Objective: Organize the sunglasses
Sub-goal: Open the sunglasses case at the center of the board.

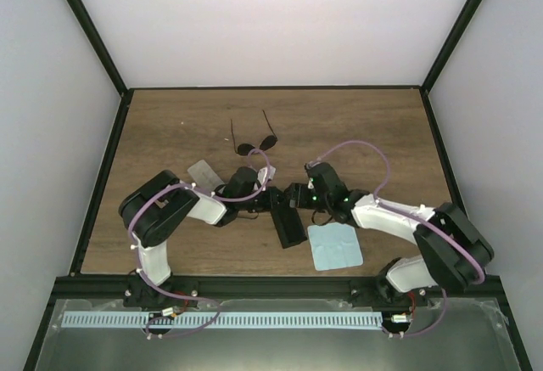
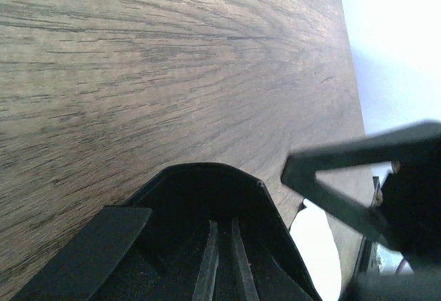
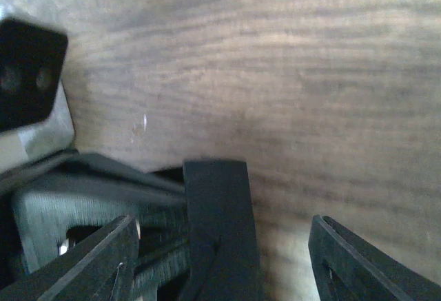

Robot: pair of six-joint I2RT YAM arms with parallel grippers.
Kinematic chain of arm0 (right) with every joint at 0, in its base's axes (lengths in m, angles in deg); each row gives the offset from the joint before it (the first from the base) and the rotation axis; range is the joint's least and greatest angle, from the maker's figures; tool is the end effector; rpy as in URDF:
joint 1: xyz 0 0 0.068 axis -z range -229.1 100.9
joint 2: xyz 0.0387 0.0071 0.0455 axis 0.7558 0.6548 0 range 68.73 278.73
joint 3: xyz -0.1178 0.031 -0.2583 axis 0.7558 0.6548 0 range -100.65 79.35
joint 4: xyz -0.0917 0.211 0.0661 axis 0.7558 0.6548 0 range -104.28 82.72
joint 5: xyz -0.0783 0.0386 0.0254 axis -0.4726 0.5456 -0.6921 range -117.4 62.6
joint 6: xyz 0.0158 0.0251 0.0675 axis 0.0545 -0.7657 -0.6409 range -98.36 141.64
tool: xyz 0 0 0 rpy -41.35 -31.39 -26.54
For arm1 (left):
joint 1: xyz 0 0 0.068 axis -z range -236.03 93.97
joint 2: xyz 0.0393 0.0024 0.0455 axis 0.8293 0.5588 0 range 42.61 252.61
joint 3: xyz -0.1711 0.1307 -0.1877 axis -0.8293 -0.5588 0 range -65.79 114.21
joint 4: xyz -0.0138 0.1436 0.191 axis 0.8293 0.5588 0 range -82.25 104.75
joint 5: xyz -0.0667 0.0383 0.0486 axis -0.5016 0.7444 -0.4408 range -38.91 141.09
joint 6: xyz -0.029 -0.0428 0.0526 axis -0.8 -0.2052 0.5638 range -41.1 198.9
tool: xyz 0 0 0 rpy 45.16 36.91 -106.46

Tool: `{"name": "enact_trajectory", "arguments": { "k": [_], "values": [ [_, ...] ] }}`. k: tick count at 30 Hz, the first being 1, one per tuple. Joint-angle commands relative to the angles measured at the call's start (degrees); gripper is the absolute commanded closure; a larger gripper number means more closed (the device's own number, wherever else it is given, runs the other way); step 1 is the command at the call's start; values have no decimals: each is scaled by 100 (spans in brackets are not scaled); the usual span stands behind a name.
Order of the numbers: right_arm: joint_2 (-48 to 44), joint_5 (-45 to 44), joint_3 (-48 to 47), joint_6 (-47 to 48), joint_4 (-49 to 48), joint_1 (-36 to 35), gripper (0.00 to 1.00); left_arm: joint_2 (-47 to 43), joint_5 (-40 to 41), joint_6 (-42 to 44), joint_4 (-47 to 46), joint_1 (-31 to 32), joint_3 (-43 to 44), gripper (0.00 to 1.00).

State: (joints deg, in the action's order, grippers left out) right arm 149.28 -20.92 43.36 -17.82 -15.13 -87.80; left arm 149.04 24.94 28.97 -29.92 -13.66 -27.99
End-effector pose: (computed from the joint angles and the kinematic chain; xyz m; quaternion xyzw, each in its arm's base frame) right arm 0.2078 0.1756 0.1809 -0.0161 0.9182 0.2877 0.2719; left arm 0.2372 -0.2532 0.1287 0.0553 0.8531 -0.4825 0.1906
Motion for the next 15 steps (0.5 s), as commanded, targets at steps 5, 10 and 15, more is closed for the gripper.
{"name": "enact_trajectory", "arguments": {
  "k": [5, 10, 15],
  "values": [
    [-719, -1093, 500, -269, 511, -728, 32, 322, 53, 72, 55, 6, -20, 92],
    [-514, -1148, 715, -492, 504, -850, 44, 288, 40, 68, 13, -5, -60, 92],
    [-612, -1403, 739, -697, 718, -843, 64, 167, 115, 85, 20, -6, -161, 92]
  ]
}}
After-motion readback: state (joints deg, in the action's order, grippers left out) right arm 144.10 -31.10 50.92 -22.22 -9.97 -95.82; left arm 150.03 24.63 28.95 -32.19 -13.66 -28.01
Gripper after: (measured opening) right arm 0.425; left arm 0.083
